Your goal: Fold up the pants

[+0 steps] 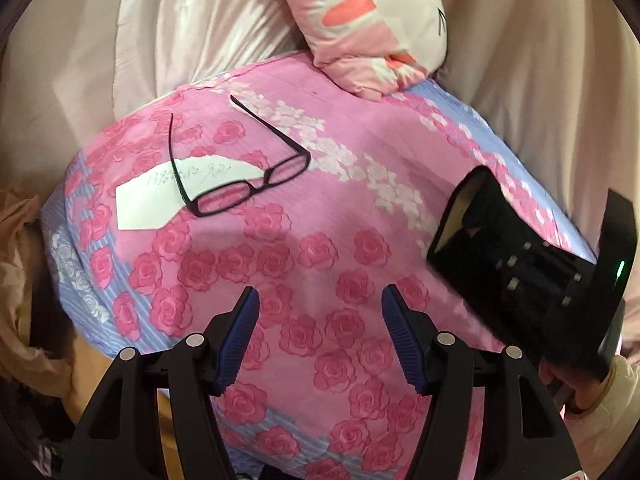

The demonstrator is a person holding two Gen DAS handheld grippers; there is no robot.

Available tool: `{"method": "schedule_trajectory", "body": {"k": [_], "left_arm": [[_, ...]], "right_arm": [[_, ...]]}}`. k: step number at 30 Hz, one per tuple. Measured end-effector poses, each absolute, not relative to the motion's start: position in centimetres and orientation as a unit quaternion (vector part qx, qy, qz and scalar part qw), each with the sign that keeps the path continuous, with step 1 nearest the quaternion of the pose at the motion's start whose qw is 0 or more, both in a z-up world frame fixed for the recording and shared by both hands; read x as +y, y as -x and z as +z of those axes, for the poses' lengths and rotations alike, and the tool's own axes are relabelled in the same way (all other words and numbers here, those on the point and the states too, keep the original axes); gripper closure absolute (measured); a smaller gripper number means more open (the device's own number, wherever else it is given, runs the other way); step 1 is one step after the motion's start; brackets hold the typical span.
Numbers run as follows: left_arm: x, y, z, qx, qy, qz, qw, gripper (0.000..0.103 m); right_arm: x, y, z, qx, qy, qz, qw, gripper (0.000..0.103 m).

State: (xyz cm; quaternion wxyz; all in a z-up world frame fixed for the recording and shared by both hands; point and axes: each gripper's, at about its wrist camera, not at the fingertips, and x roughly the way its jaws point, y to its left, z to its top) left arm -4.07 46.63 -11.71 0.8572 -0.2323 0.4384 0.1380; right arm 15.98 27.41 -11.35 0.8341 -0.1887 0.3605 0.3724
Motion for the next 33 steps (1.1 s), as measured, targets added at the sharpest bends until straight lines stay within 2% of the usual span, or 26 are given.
{"method": "schedule_trajectory", "body": {"k": [3, 4, 5, 6, 7, 9, 12, 15, 17, 19, 22, 23, 25, 27, 30, 32, 33], "left_arm": [[46.9, 3.6, -11.1, 0.430, 0.227, 0.139, 0.863, 0.042], [47.0, 3.4, -10.9, 0.428, 0.225, 0.138, 0.864, 0.042], [47.0, 3.0, -10.6, 0.426, 0.221, 0.137, 0.866, 0.042], [47.0, 2.7, -10.5, 0.425, 0.220, 0.137, 0.867, 0.042], [47.1, 2.3, -10.3, 0.425, 0.217, 0.136, 0.868, 0.042], [47.1, 1.3, -9.4, 0.423, 0.208, 0.130, 0.872, 0.042], [46.4, -0.6, -8.0, 0.412, 0.187, 0.113, 0.885, 0.042], [44.1, -4.3, -6.2, 0.393, 0.166, 0.075, 0.901, 0.041], [41.7, -7.0, -5.4, 0.380, 0.161, 0.042, 0.910, 0.039], [37.9, -10.3, -5.4, 0.371, 0.141, 0.016, 0.918, 0.032], [31.5, -15.2, -8.1, 0.402, 0.106, -0.009, 0.909, 0.031], [30.3, -16.0, -9.2, 0.412, 0.099, -0.012, 0.906, 0.031], [27.4, -18.1, -12.8, 0.459, 0.064, 0.004, 0.886, 0.032], [26.1, -18.8, -15.7, 0.482, 0.017, 0.039, 0.875, 0.031], [24.8, -17.8, -16.7, 0.453, -0.043, 0.059, 0.889, 0.029], [24.6, -17.7, -16.9, 0.448, -0.049, 0.068, 0.890, 0.025], [24.8, -17.8, -17.0, 0.449, -0.046, 0.076, 0.889, 0.020]], "right_arm": [[29.1, -17.6, -11.4, 0.380, 0.163, 0.369, 0.832, 0.094], [29.9, -17.7, -12.5, 0.394, 0.176, 0.369, 0.823, 0.088], [31.0, -18.0, -14.9, 0.423, 0.195, 0.367, 0.806, 0.079], [30.9, -17.4, -15.1, 0.403, 0.190, 0.374, 0.813, 0.067], [30.6, -16.8, -14.7, 0.382, 0.182, 0.388, 0.818, 0.061], [28.7, -16.3, -12.6, 0.397, 0.132, 0.406, 0.812, 0.062], [21.6, -15.3, -8.8, 0.376, 0.024, 0.410, 0.831, 0.062], [12.5, -15.7, -7.7, 0.398, -0.003, 0.333, 0.855, 0.062], [6.6, -17.4, -7.9, 0.431, -0.023, 0.271, 0.861, 0.062], [2.7, -19.5, -8.9, 0.456, -0.054, 0.234, 0.857, 0.062], [-0.1, -23.0, -11.3, 0.485, -0.092, 0.223, 0.841, 0.062], [0.1, -24.8, -13.7, 0.500, -0.100, 0.261, 0.820, 0.062], [-0.7, -26.2, -15.7, 0.505, -0.085, 0.251, 0.822, 0.069], [-4.9, -27.9, -17.0, 0.500, -0.157, 0.196, 0.829, 0.098], [-8.4, -27.1, -15.1, 0.458, -0.229, 0.148, 0.846, 0.090], [-5.9, -26.1, -14.4, 0.469, -0.200, 0.216, 0.833, 0.091], [-4.5, -25.6, -14.6, 0.477, -0.165, 0.236, 0.830, 0.091]]}}
